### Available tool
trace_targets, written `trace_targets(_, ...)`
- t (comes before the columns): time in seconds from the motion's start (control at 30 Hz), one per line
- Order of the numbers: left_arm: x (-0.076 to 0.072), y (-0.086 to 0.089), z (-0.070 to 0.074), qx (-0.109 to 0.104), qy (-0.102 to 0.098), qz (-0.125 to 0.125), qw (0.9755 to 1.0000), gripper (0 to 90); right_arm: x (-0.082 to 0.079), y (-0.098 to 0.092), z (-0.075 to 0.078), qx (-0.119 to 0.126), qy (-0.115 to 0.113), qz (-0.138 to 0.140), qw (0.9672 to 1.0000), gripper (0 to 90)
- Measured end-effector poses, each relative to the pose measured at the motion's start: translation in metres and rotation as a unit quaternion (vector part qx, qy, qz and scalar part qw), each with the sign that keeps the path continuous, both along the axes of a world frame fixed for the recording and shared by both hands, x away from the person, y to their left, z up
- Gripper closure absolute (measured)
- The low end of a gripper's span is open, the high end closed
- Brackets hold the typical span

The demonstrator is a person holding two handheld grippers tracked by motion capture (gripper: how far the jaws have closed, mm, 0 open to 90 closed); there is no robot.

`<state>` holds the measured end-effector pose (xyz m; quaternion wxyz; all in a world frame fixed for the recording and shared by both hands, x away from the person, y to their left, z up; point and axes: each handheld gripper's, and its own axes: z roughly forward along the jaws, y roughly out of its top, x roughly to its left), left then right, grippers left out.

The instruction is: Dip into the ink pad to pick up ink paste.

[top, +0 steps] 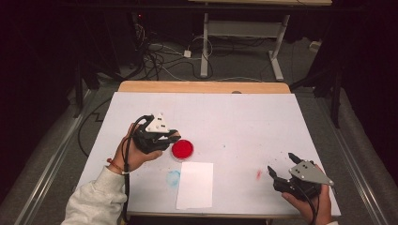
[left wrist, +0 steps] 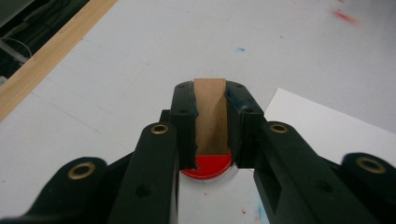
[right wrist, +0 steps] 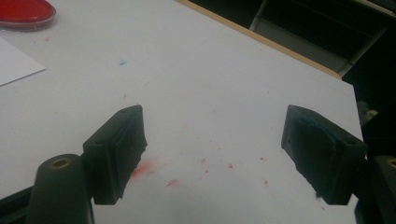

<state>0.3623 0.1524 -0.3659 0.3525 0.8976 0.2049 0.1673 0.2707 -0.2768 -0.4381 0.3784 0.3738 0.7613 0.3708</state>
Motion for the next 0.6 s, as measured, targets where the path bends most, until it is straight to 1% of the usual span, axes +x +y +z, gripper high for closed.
trace_targets(0.17,-0.001,-0.001,-0.001,0.001,0.001,-0.004,1.0000,73.6,0.001,0.002,0.002,0.002,-0.006,0.002,1.0000,22.1)
trace_targets(0.4,0.004,-0.002,-0.006,0.002,0.008,-0.004,1.0000,73.6,0.004,0.006,0.001,-0.004,-0.002,0.009,1.0000,22.1)
trace_targets(0.53,0.005,-0.006,-0.009,0.007,0.012,-0.007,0.9999,73.6,0.003,0.006,0.000,-0.003,0.001,0.008,1.0000,22.1)
trace_targets(0.6,0.003,-0.010,-0.011,0.019,0.007,-0.004,0.9998,73.6,0.003,0.005,0.000,-0.001,0.002,0.005,1.0000,22.2)
